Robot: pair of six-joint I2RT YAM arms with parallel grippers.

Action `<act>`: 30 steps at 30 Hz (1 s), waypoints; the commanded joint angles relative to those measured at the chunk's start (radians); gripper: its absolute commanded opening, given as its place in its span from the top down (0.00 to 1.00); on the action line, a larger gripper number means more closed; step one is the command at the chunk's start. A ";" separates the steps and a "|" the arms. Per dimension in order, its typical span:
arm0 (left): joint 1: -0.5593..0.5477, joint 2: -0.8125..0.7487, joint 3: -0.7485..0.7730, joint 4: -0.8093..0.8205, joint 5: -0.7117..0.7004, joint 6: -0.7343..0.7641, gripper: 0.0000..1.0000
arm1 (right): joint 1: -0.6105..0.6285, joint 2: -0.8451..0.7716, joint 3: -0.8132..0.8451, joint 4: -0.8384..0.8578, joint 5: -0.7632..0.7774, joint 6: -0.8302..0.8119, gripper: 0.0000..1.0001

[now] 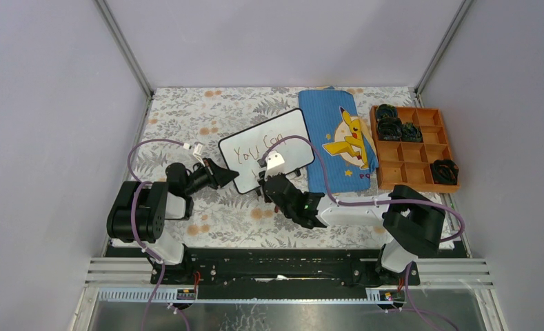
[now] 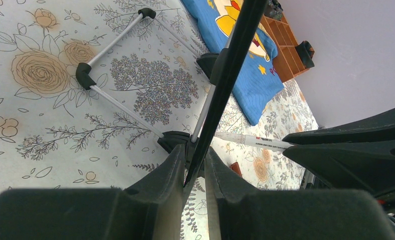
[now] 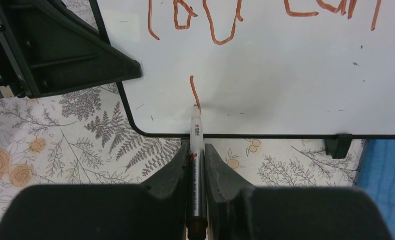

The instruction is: Write a sentence on the whiteboard

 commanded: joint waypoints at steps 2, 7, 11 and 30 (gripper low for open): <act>-0.005 0.023 0.013 -0.037 -0.034 0.035 0.74 | -0.008 0.007 0.048 0.026 -0.036 -0.008 1.00; -0.005 0.025 0.013 -0.038 -0.034 0.036 0.74 | -0.007 0.013 0.049 0.023 -0.060 -0.005 1.00; -0.006 0.024 0.015 -0.038 -0.034 0.036 0.74 | -0.006 0.019 0.047 0.008 -0.065 -0.005 1.00; -0.008 0.025 0.015 -0.040 -0.032 0.038 0.74 | -0.009 0.020 0.048 -0.062 -0.011 -0.003 1.00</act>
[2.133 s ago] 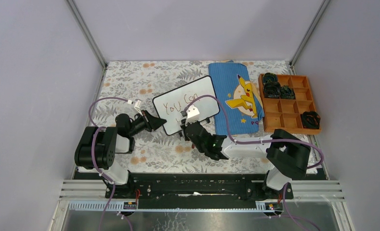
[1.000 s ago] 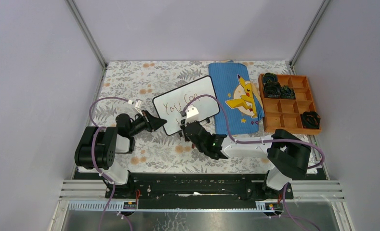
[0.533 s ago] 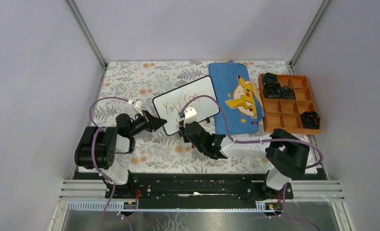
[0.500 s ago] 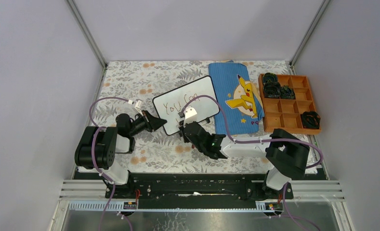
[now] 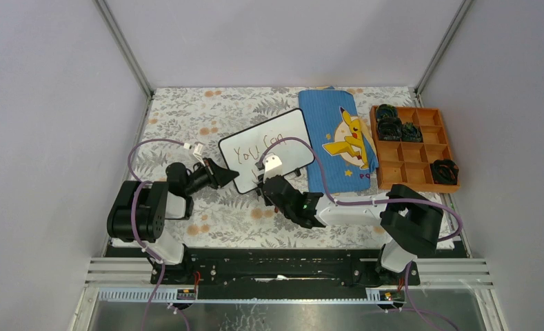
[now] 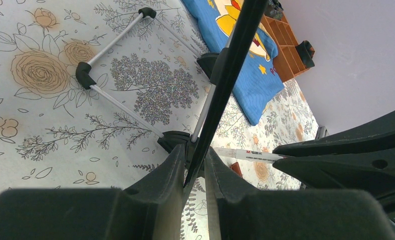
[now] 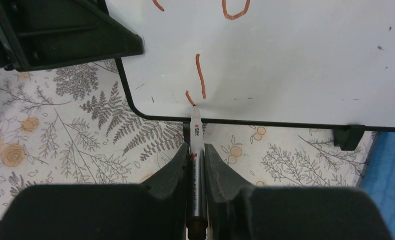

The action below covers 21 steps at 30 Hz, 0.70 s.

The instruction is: Write a sentence on the whiteboard

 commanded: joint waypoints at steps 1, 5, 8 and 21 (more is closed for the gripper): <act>-0.006 0.022 0.012 -0.037 -0.031 0.036 0.74 | -0.009 0.002 0.041 -0.020 0.047 -0.004 1.00; -0.005 0.022 0.012 -0.037 -0.032 0.036 0.74 | -0.017 -0.005 0.048 -0.030 0.066 -0.006 1.00; -0.008 0.020 0.012 -0.037 -0.032 0.038 0.74 | -0.024 -0.012 0.049 -0.021 0.071 -0.006 1.00; -0.008 0.021 0.012 -0.039 -0.033 0.040 0.74 | -0.039 -0.009 0.086 -0.017 0.073 -0.028 1.00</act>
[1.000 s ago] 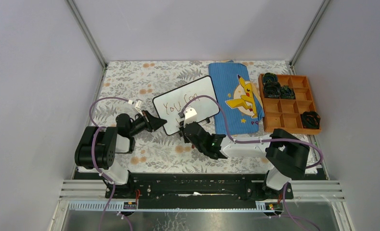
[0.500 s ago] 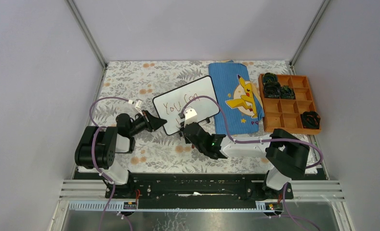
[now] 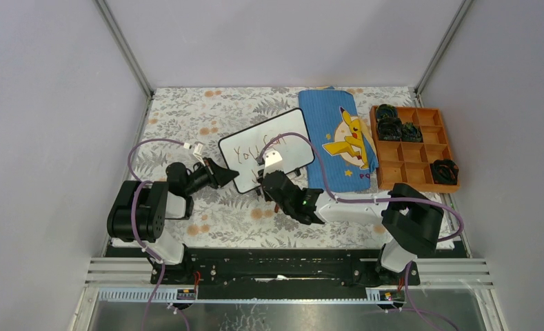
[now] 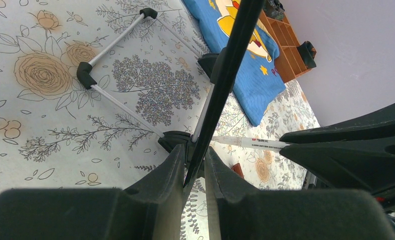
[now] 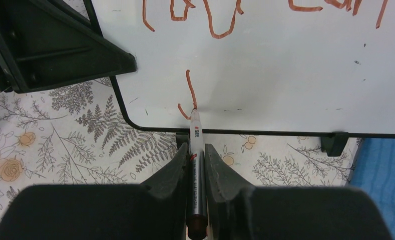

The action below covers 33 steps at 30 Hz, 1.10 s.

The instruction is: Write a sentence on the whiteboard

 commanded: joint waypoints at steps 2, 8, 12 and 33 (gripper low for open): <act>-0.006 0.018 0.010 -0.040 -0.029 0.034 0.74 | -0.020 -0.009 0.049 0.025 0.055 -0.024 1.00; -0.005 0.018 0.010 -0.040 -0.030 0.035 0.74 | -0.020 -0.011 0.047 0.033 0.038 -0.019 1.00; -0.007 0.018 0.010 -0.040 -0.029 0.034 0.74 | -0.020 -0.009 0.048 0.048 0.012 -0.017 1.00; -0.006 0.019 0.012 -0.043 -0.029 0.036 0.74 | -0.009 0.012 0.064 0.046 -0.066 -0.002 1.00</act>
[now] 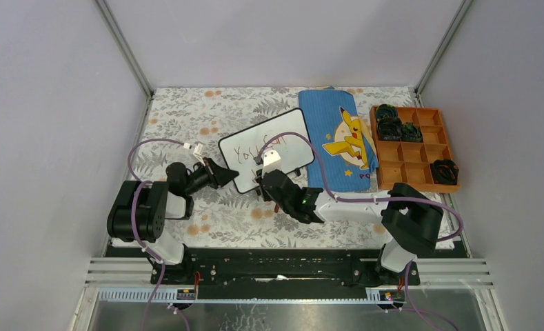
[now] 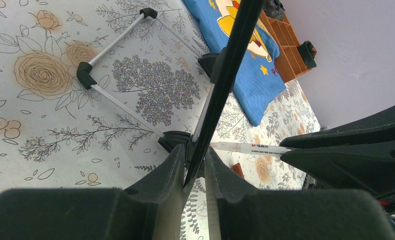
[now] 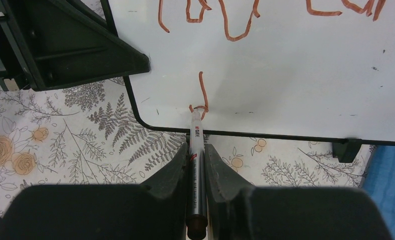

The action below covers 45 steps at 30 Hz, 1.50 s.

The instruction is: Write a sentence on the whiteboard

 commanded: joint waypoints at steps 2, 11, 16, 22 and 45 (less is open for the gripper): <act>-0.006 0.020 0.011 -0.042 -0.028 0.034 0.74 | -0.004 0.012 0.055 0.042 -0.027 0.003 1.00; -0.007 0.021 0.013 -0.044 -0.027 0.036 0.74 | -0.004 -0.064 0.002 0.044 0.039 0.013 1.00; -0.007 0.018 0.012 -0.044 -0.028 0.036 0.74 | -0.024 -0.121 -0.039 0.042 0.056 0.028 1.00; -0.006 0.018 0.013 -0.046 -0.026 0.036 0.74 | -0.060 -0.127 -0.048 0.041 0.041 0.037 1.00; -0.006 0.019 0.017 -0.053 -0.026 0.038 0.74 | -0.062 -0.082 -0.032 0.042 -0.027 0.046 1.00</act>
